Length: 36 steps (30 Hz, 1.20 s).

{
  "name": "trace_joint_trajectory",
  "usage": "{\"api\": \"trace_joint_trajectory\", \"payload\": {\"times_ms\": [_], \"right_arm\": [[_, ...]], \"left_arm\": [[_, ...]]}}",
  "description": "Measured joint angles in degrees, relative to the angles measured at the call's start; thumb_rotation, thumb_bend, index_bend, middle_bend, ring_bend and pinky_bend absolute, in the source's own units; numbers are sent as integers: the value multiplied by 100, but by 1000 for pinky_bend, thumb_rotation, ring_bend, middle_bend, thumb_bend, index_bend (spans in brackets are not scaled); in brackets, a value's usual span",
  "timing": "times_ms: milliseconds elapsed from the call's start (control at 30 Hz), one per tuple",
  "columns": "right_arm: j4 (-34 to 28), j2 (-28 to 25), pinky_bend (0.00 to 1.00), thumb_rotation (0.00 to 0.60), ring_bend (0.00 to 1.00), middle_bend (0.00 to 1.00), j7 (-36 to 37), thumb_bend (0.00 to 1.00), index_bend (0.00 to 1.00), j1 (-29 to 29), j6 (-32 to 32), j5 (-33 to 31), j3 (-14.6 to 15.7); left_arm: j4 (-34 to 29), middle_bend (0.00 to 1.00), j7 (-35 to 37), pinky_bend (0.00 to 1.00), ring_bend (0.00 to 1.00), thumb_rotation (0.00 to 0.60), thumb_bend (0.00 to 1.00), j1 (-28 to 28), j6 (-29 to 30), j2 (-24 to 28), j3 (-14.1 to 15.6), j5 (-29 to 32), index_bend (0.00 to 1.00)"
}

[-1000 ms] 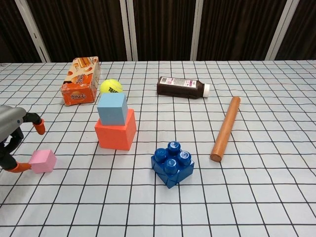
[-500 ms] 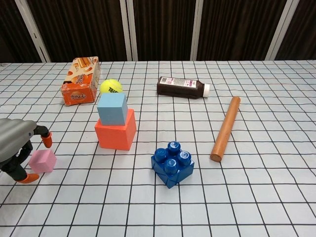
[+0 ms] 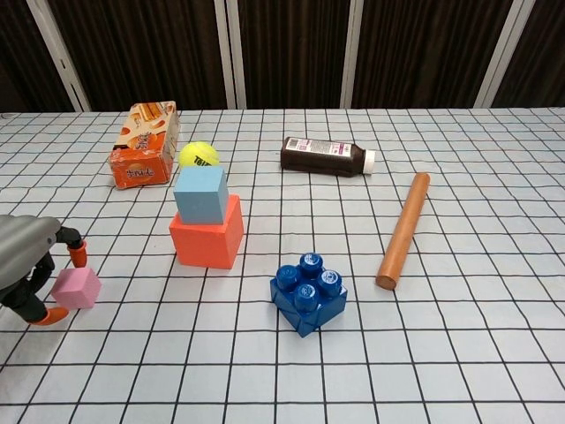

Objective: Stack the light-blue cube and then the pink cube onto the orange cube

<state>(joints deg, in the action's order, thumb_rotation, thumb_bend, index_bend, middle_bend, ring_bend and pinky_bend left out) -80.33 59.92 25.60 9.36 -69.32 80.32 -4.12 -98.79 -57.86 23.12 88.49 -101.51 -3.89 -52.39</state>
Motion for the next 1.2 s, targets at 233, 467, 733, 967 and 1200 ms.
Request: {"api": "trace_joint_trajectory", "payload": {"times_ms": [233,467,733,967,1200], "right_arm": [[-20,-1,120,600,27,44,-30,71,0,7,-3,13,4],[-14,-5,119,600,27,44,-28,70,0,12,27,-14,3],[-2,-1,119,600,27,44,-18,71,0,25,63,-25,5],[1,1,119,600,27,44,-24,70,0,38,95,-33,8],[-6,-1,119,600,27,44,-41,70,0,42,109,-48,8]], "left_arm": [[29,817,47,905,786,600,301,-15,-14,-32,-60,-33,390],[65,819,36,907,788,600,302,-28,-47,-64,-81,-28,403],[71,823,27,910,792,600,321,-38,-70,-69,-99,-31,411],[63,826,45,910,797,600,364,-61,-76,-55,-104,-54,421],[66,826,42,910,797,600,395,-65,-99,-60,-113,-68,423]]}}
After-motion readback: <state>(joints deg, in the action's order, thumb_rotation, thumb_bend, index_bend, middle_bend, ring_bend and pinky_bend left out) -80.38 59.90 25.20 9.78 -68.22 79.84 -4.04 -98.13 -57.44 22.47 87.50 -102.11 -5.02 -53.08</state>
